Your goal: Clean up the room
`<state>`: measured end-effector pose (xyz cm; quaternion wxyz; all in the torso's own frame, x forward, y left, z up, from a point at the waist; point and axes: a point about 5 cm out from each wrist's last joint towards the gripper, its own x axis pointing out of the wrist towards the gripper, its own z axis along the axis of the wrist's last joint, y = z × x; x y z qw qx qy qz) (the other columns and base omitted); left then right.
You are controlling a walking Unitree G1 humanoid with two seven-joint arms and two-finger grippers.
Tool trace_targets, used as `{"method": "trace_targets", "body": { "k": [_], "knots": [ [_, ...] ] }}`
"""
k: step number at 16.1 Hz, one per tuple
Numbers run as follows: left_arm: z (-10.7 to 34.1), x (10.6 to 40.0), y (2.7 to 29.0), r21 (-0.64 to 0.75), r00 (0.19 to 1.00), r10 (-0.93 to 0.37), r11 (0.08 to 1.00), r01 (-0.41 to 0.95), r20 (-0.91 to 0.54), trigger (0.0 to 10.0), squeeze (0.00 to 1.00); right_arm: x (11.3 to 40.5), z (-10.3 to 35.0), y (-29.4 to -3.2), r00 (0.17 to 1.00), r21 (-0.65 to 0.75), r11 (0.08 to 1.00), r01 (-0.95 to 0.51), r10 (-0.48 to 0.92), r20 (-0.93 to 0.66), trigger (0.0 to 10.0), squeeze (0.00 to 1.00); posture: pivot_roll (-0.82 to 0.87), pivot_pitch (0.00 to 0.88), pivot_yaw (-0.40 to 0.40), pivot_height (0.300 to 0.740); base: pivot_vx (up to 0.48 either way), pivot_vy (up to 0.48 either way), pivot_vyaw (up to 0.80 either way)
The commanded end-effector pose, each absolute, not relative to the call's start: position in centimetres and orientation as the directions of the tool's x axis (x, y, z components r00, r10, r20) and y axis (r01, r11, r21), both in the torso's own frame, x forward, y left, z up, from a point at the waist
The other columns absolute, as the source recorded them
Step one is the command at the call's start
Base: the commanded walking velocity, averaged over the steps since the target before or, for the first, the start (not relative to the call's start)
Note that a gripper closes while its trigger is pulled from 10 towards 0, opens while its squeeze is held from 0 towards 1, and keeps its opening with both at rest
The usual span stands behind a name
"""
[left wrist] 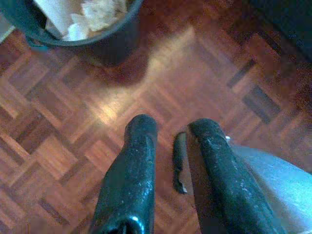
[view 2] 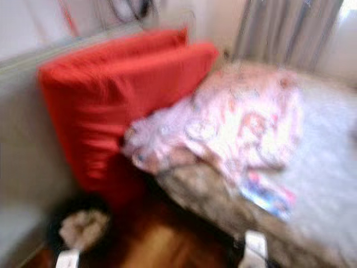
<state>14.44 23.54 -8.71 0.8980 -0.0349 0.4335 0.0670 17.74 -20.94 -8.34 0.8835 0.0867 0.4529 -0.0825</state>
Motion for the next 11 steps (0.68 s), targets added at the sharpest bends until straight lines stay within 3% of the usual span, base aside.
{"method": "trace_targets", "body": {
  "k": [1,5,11],
  "knots": [
    [-8.66,14.72,23.39,-0.005,0.616,0.089,0.989,-0.148,-0.783,10.0,0.0,17.78,-8.22,-21.5,0.574,0.071,0.969,0.237,-0.081,-0.814,10.0,0.0,0.06,0.0,0.026,0.74,0.0,-0.416,-0.77],
    [-8.67,14.72,23.38,-0.005,0.616,0.086,0.989,-0.145,-0.783,10.0,0.0,17.81,-8.2,-21.52,0.578,0.069,0.969,0.238,-0.084,-0.812,10.0,0.0,0.06,0.0,0.028,0.74,0.0,-0.418,-0.69],
    [-8.72,14.67,23.25,-0.01,0.616,0.084,0.989,-0.147,-0.784,10.0,0.0,17.8,-8.16,-21.66,0.581,0.063,0.97,0.233,-0.087,-0.809,10.0,0.0,0.05,0.0,0.032,0.74,0.0,-0.42,0.0]
  ]
}}
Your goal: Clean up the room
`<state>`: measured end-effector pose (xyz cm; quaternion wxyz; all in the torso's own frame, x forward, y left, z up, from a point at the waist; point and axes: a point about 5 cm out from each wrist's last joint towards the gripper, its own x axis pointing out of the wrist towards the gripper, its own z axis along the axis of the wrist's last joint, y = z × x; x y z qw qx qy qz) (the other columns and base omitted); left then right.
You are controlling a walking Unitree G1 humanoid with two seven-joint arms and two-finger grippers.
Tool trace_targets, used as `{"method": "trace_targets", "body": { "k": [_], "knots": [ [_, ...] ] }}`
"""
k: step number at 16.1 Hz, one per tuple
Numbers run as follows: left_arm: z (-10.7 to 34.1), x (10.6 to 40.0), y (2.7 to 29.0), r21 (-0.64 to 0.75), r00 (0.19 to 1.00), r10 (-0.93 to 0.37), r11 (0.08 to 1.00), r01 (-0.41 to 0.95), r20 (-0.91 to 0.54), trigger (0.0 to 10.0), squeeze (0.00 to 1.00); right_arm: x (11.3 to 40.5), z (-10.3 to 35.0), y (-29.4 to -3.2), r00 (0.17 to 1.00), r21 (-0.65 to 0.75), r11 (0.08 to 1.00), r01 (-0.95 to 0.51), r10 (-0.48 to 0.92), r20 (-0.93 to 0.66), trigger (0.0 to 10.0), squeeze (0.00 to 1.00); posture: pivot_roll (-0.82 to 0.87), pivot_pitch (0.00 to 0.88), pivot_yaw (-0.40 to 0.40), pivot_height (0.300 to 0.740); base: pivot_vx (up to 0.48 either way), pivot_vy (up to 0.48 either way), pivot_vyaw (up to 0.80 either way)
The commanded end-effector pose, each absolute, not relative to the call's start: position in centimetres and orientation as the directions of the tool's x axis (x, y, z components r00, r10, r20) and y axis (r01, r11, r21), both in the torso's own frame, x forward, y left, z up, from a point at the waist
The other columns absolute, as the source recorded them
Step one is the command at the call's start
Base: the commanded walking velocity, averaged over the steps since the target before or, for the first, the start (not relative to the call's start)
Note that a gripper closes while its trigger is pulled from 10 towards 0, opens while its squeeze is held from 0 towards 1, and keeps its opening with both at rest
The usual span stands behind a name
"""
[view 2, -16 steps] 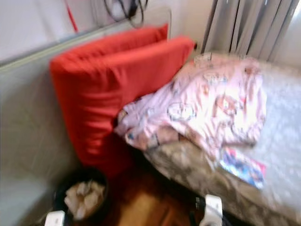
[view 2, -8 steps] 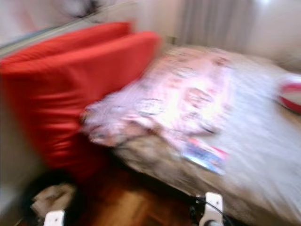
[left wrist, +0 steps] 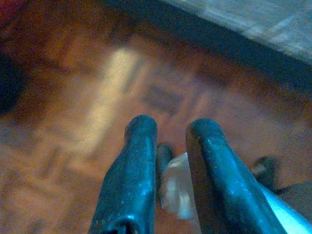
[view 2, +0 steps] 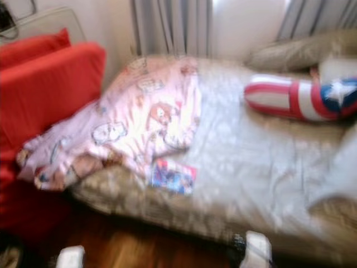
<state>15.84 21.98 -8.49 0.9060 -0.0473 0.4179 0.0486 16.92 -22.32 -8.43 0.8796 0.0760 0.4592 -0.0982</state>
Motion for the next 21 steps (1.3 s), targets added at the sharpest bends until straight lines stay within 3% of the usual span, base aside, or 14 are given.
{"method": "trace_targets", "body": {
  "k": [1,6,12,21],
  "knots": [
    [-8.73,14.62,23.26,-0.007,0.613,0.081,0.99,-0.14,-0.786,10.0,0.0,17.75,-8.19,-21.64,0.581,0.064,0.97,0.235,-0.088,-0.809,10.0,0.0,0.05,0.0,0.034,0.74,0.0,-0.42,0.0],
    [-8.73,14.55,23.34,-0.006,0.612,0.076,0.991,-0.13,-0.787,10.0,0.0,17.6,-8.29,-21.55,0.573,0.061,0.969,0.241,-0.091,-0.815,10.0,0.0,0.04,0.0,0.043,0.74,0.0,-0.418,0.0],
    [-8.8,14.5,23.14,-0.008,0.61,0.07,0.992,-0.124,-0.789,10.0,0.0,17.5,-8.33,-21.64,0.565,0.057,0.972,0.23,-0.086,-0.821,10.0,0.0,0.04,0.0,0.038,0.74,0.0,-0.418,-0.69],
    [-8.85,14.38,23.07,-0.011,0.608,0.062,0.993,-0.115,-0.791,10.0,0.0,17.4,-8.33,-21.8,0.571,0.046,0.967,0.252,-0.11,-0.814,10.0,0.0,0.04,0.0,0.037,0.74,0.0,-0.42,0.0]
  ]
}}
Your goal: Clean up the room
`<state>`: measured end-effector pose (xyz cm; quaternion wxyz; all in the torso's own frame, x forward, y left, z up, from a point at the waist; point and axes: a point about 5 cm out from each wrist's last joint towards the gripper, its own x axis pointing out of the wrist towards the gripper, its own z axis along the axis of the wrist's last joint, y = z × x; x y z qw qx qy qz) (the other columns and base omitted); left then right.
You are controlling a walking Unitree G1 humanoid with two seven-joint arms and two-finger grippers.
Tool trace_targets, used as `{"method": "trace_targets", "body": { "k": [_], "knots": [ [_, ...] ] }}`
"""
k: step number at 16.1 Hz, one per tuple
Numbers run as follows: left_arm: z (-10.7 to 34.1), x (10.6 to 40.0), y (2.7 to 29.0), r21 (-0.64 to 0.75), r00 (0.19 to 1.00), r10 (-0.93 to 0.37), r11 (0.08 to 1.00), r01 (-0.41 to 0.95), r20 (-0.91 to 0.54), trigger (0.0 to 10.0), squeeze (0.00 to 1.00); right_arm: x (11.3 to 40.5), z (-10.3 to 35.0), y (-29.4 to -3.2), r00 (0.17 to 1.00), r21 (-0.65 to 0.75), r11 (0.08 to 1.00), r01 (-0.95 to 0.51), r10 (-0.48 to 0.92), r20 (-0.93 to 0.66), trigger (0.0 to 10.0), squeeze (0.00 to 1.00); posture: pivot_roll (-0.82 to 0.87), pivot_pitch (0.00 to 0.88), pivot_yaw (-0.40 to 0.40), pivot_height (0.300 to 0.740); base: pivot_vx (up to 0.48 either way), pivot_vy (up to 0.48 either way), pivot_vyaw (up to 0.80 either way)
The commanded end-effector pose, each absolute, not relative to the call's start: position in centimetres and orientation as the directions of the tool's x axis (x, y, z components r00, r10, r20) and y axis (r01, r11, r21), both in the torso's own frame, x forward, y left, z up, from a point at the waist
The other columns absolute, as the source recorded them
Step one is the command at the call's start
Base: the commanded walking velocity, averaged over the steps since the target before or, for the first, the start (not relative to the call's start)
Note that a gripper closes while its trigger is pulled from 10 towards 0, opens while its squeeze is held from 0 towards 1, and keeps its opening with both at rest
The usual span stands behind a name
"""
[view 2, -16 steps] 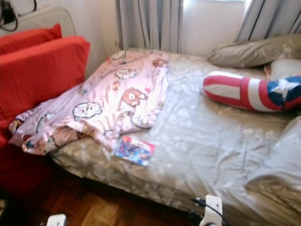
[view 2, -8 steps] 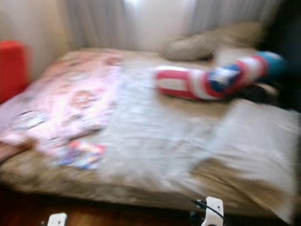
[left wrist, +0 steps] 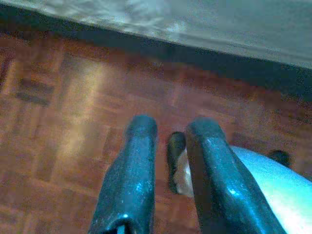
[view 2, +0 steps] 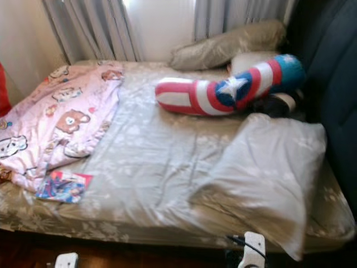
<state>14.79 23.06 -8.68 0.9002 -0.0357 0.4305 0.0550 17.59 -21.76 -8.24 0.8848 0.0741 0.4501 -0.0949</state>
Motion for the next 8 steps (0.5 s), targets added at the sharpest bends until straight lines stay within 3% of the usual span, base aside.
{"method": "trace_targets", "body": {
  "k": [1,3,4,8],
  "knots": [
    [-8.86,14.37,23.07,-0.011,0.608,0.061,0.993,-0.114,-0.792,10.0,0.0,17.39,-8.33,-21.78,0.572,0.05,0.966,0.252,-0.107,-0.813,10.0,0.0,0.04,0.0,0.037,0.74,0.0,-0.416,-0.74],
    [-8.85,14.36,23.1,-0.009,0.608,0.063,0.993,-0.114,-0.791,10.0,0.0,17.41,-8.32,-21.76,0.573,0.049,0.967,0.248,-0.106,-0.812,10.0,0.0,0.03,0.0,0.039,0.74,0.0,-0.39,-0.73],
    [-8.85,14.35,23.12,-0.014,0.608,0.063,0.993,-0.121,-0.791,10.0,0.0,17.45,-8.31,-21.74,0.576,0.051,0.967,0.25,-0.106,-0.811,10.0,0.0,0.04,0.0,0.036,0.74,0.0,0.0,-0.72],
    [-8.77,14.44,23.23,-0.015,0.616,0.069,0.991,-0.131,-0.785,10.0,0.0,17.63,-8.2,-21.71,0.591,0.058,0.965,0.257,-0.109,-0.8,10.0,0.0,0.03,0.0,0.037,0.74,0.0,0.0,0.0]
  ]
}}
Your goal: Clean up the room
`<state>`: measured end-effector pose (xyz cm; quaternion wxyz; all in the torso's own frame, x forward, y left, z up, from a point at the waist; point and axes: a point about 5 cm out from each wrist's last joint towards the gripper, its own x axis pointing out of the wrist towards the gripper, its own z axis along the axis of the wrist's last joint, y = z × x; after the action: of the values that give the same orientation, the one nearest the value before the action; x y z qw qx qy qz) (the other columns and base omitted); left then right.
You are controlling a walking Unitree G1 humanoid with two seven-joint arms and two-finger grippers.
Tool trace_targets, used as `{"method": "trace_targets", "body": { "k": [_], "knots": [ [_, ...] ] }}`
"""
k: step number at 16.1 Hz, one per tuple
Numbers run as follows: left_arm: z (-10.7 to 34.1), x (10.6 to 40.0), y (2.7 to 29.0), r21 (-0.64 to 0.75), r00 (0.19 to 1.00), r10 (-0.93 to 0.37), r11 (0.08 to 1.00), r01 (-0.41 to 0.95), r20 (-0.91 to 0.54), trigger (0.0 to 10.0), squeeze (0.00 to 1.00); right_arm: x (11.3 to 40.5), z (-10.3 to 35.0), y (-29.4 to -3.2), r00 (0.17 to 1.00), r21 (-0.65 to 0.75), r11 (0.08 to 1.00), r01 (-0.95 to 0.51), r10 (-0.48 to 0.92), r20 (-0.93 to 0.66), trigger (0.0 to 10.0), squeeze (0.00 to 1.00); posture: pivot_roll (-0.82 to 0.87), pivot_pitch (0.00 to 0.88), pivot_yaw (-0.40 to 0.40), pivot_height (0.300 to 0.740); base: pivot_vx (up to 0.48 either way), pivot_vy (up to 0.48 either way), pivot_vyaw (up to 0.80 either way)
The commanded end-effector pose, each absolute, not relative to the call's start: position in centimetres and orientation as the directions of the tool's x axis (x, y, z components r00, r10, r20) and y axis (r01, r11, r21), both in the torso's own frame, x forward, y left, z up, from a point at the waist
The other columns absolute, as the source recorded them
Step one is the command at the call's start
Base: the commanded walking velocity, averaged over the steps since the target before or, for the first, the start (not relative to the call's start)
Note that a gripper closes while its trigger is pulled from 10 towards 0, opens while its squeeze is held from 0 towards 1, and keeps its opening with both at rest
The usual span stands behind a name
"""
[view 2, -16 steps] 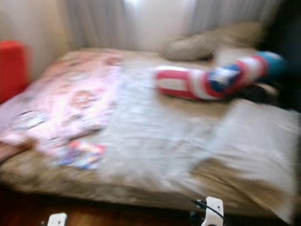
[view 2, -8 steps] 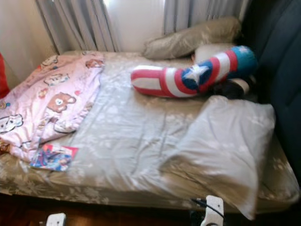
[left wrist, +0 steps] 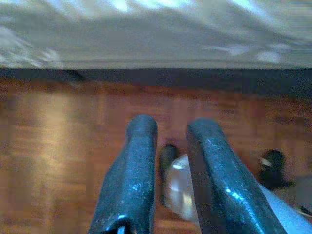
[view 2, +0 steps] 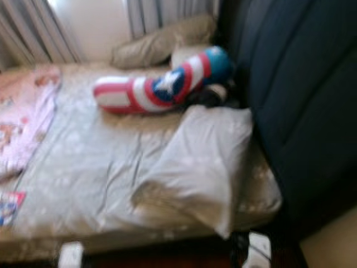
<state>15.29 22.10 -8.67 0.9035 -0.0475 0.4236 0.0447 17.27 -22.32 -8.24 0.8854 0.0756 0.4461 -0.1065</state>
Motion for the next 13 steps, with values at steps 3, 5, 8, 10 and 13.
{"method": "trace_targets", "body": {
  "k": [3,5,8,10,13],
  "knots": [
    [-8.73,14.51,23.29,-0.018,0.62,0.077,0.989,-0.146,-0.781,10.0,0.0,17.74,-8.15,-21.67,0.596,0.065,0.965,0.254,-0.104,-0.796,10.0,0.0,0.03,0.0,0.037,0.74,0.0,0.0,0.0],
    [-8.68,14.56,23.32,-0.02,0.628,0.089,0.986,-0.165,-0.773,10.0,0.0,17.8,-8.11,-21.66,0.599,0.067,0.967,0.247,-0.099,-0.794,10.0,0.0,0.03,0.0,0.035,0.74,0.0,0.0,0.0],
    [-8.45,14.72,23.46,-0.035,0.661,0.115,0.977,-0.209,-0.742,10.0,0.0,17.94,-8.03,-21.61,0.612,0.069,0.969,0.236,-0.092,-0.785,10.0,0.0,0.01,0.0,0.036,0.74,0.0,0.0,0.0],
    [-8.09,15.08,23.42,-0.05,0.703,0.1,0.981,-0.19,-0.704,10.0,0.0,18.1,-7.87,-21.65,0.635,0.076,0.967,0.244,-0.1,-0.766,10.0,0.0,0.01,0.0,0.036,0.74,0.0,0.0,0.0],
    [-7.94,15.19,23.31,-0.062,0.726,0.095,0.981,-0.186,-0.681,10.0,0.0,18.47,-7.51,-21.63,0.687,0.115,0.965,0.234,-0.081,-0.722,10.0,0.0,-0.02,0.0,0.043,0.74,0.0,0.0,0.0]
  ]
}}
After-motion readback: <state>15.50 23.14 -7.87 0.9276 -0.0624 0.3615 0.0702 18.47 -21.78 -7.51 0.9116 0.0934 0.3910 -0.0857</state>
